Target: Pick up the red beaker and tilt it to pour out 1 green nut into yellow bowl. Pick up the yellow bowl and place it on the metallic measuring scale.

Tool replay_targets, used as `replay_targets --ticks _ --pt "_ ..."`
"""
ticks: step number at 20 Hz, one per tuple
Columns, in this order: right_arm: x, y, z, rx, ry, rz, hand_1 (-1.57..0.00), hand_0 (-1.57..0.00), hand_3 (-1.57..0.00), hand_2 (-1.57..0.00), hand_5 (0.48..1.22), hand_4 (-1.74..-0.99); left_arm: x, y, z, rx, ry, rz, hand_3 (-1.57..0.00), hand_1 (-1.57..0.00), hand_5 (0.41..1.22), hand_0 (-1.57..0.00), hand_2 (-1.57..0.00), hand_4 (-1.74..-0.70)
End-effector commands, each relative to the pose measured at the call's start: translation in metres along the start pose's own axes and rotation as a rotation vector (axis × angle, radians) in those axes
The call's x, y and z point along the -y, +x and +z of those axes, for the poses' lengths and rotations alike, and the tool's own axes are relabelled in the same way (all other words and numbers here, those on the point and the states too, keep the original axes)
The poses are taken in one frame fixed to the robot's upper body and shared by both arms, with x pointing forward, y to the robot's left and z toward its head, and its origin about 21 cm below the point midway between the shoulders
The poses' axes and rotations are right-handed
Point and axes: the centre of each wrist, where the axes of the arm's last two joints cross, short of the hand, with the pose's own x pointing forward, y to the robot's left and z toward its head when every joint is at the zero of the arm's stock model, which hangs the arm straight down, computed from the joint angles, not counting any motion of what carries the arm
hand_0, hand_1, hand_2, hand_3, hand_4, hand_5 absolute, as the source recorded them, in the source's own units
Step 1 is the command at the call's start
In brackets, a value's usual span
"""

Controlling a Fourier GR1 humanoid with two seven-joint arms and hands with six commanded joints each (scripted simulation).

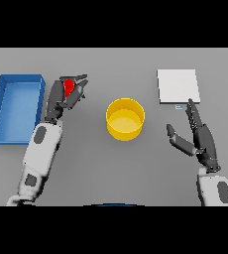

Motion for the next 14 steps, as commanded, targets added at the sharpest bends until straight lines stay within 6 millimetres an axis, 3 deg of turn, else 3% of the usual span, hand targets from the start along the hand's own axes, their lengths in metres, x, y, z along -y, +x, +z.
replay_targets --ticks 1,5,10,14 --pt "-0.003 0.001 -0.001 0.008 0.003 0.000 0.00 0.00 0.00 0.00 0.665 -1.295 -0.002 0.006 0.000 0.011 -0.007 -0.031 -1.54 -1.56 1.215 -1.56 -1.56 -1.50" --pt "-0.001 -0.001 0.000 0.008 0.016 0.003 0.00 0.00 0.00 0.00 0.664 -1.277 -0.006 0.032 -0.001 0.032 -0.057 -0.177 -1.56 -1.57 1.174 -1.57 -1.56 -1.62" --pt "-0.003 -0.002 -0.003 -0.028 0.013 0.004 0.00 0.00 0.00 0.00 0.679 -1.277 0.004 0.044 -0.003 0.027 -0.106 -0.268 -1.56 -1.57 1.140 -1.57 -1.56 -1.62" --pt "-0.006 -0.001 0.000 -0.007 0.017 -0.018 0.00 0.00 0.00 0.00 0.688 -1.274 0.010 0.067 -0.014 0.052 -0.186 -0.500 -1.57 -1.57 1.124 -1.57 -1.57 -1.69"
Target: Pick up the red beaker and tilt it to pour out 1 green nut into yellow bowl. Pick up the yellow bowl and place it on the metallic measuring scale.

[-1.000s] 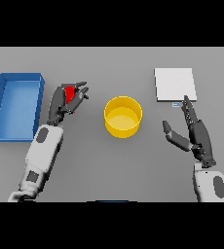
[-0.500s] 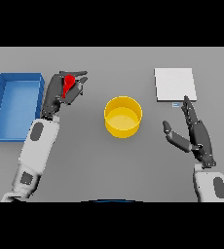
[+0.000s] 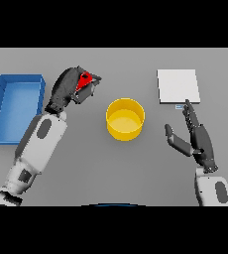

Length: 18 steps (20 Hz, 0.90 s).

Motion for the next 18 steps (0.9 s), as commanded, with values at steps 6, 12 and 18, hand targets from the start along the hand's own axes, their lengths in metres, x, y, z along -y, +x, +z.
replay_targets --ticks 6,12,18 --pt "0.001 0.003 0.005 0.008 -0.003 0.032 0.00 0.00 0.00 0.00 0.695 -1.290 0.000 0.025 -0.017 0.061 -0.193 -0.447 -1.57 -1.57 1.172 -1.57 -1.57 -1.73" --pt "0.000 0.004 0.004 -0.019 -0.011 -0.002 0.00 0.00 0.00 0.00 0.678 -1.284 0.006 0.049 -0.033 0.093 -0.403 -0.776 -1.57 -1.57 1.208 -1.57 -1.57 -1.61" --pt "-0.001 0.000 0.002 -0.035 -0.025 -0.053 0.00 0.00 0.00 0.00 0.627 -1.299 0.023 0.076 -0.046 0.082 -0.532 -1.108 -1.30 -1.57 1.218 -1.57 -1.57 -1.69"
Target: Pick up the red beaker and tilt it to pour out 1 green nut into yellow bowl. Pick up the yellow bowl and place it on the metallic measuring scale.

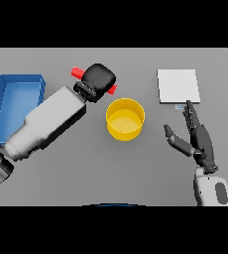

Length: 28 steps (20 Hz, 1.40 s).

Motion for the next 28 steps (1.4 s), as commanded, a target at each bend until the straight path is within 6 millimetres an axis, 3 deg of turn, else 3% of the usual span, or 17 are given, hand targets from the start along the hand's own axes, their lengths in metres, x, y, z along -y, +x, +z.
replay_targets --ticks 1,3,8,16,22,28 --pt "0.002 -0.001 0.002 0.001 0.003 -0.010 0.00 0.00 0.00 0.00 0.619 -1.303 -0.005 0.001 0.000 0.005 -0.013 -0.041 -1.27 -1.57 1.218 -1.57 -1.57 -1.70" --pt "0.001 0.000 0.002 -0.001 -0.003 -0.015 0.00 0.00 0.00 0.00 0.607 -1.301 -0.011 0.002 -0.003 0.026 -0.036 -0.120 -1.20 -1.57 1.219 -1.57 -1.57 -1.71" --pt "0.002 -0.003 -0.001 -0.006 -0.001 0.001 0.00 0.00 0.00 0.00 0.600 -1.297 -0.022 0.023 -0.010 0.055 -0.040 -0.332 -1.45 -1.57 1.220 -1.57 -1.57 -1.73" --pt "0.004 0.000 -0.004 0.000 -0.005 0.013 0.00 0.00 0.00 0.00 0.605 -1.285 -0.022 0.054 -0.018 0.083 -0.064 -0.632 -1.55 -1.57 1.221 -1.57 -1.57 -1.74" --pt "-0.002 0.000 -0.002 0.006 -0.002 0.033 0.00 0.00 0.00 0.00 0.603 -1.282 -0.032 0.067 -0.023 0.086 -0.102 -0.758 -1.57 -1.57 1.221 -1.57 -1.57 -1.74" --pt "0.002 0.001 -0.003 0.000 -0.021 0.052 0.00 0.00 0.00 0.00 0.585 -1.245 -0.036 0.064 -0.023 0.064 -0.111 -0.854 -1.57 -1.57 1.221 -1.57 -1.57 -1.74"
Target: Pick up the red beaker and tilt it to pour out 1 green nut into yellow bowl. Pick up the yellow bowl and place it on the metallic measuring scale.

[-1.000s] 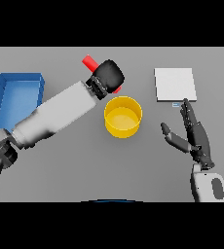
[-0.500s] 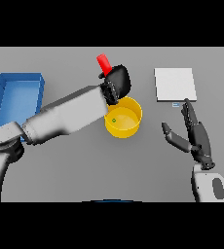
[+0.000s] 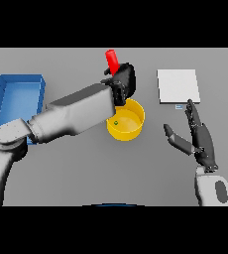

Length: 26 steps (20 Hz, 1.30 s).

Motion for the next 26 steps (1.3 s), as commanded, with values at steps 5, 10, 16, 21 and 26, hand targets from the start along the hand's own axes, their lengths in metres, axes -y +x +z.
replay_targets --ticks 5,10,16,21,26 --pt "-0.002 -0.004 -0.001 -0.003 0.010 -0.013 0.00 0.00 0.00 0.00 0.590 -1.222 -0.011 -0.036 0.008 -0.069 0.048 0.009 -1.57 -1.57 1.159 -1.57 -1.57 -1.74" --pt "0.000 0.002 -0.001 0.033 0.024 -0.034 0.00 0.00 0.00 0.00 0.620 -1.231 -0.024 -0.109 0.028 -0.247 0.141 0.043 -1.21 -1.38 1.201 -1.57 -1.37 -1.68" --pt "-0.001 0.002 -0.003 0.032 0.044 -0.021 0.00 0.00 0.00 0.00 0.644 -1.281 -0.007 -0.221 0.076 -0.501 0.145 0.388 -1.48 -1.52 1.216 -1.57 -1.52 -1.58" --pt "0.000 -0.003 -0.005 0.046 0.072 0.003 0.00 0.00 0.00 0.00 0.653 -1.312 0.102 -0.269 0.109 -0.692 0.143 1.031 -1.42 -1.55 1.219 -1.57 -1.55 -1.69" --pt "-0.007 0.001 -0.006 0.070 0.078 0.009 0.00 0.00 0.00 0.00 0.649 -1.294 0.180 -0.257 0.118 -0.876 0.175 1.365 -1.40 -1.57 1.220 -1.57 -1.57 -1.72"
